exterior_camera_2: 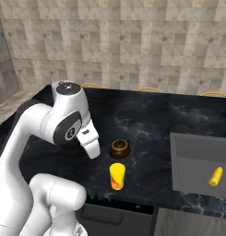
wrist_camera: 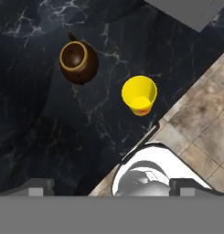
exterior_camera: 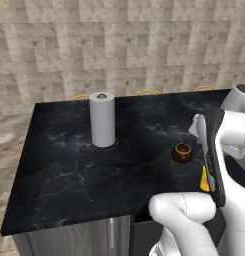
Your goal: Pick the teapot and cup and place them in the sink. Then turn on the water.
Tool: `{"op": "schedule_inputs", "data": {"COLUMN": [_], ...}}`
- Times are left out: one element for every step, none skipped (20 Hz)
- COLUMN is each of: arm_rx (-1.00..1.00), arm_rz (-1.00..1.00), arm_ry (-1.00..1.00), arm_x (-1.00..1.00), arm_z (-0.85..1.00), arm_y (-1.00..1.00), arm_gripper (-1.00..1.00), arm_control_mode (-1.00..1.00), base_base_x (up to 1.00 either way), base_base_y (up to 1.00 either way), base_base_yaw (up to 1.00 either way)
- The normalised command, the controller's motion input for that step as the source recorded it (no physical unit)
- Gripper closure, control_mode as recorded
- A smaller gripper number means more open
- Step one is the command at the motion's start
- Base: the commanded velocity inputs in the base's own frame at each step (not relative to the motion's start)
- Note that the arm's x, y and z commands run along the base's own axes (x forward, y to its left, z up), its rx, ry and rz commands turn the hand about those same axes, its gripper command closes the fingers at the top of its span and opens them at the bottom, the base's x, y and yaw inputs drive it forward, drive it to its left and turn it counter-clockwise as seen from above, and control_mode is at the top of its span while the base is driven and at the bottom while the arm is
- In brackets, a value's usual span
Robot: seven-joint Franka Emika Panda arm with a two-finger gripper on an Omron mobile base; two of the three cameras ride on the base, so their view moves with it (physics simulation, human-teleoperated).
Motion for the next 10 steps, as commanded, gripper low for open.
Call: {"op": "schedule_inputs", "data": {"arm_rx": [0.11,0.1,0.07,0.06,0.03,0.01,0.01,0.0,0.0,0.0], "arm_rz": [-0.01,0.0,0.0,0.0,0.0,0.0,0.0,0.0,0.0,0.0], "arm_ry": [0.07,0.05,0.03,0.02,0.05,0.03,0.0,0.0,0.0,0.0], "arm_x": [0.04,0.06,0.09,0.13,0.21,0.24,0.21,0.2,0.19,0.2], "arm_z": [0.0,0.0,0.0,0.0,0.0,0.0,0.0,0.0,0.0,0.0], "arm_y": [0.0,0.0,0.0,0.0,0.0,0.0,0.0,0.0,0.0,0.0], "arm_gripper": [-1.0,-1.0,-1.0,-1.0,-1.0,-1.0,-1.0,-1.0,-1.0,-1.0], "arm_control_mode": [-1.0,-1.0,-1.0,-1.0,-1.0,-1.0,-1.0,-1.0,-1.0,-1.0], "base_base_x": [0.0,0.0,0.0,0.0,0.0,0.0,0.0,0.0,0.0,0.0], "base_base_y": [0.0,0.0,0.0,0.0,0.0,0.0,0.0,0.0,0.0,0.0], "base_base_yaw": [0.0,0.0,0.0,0.0,0.0,0.0,0.0,0.0,0.0,0.0]}}
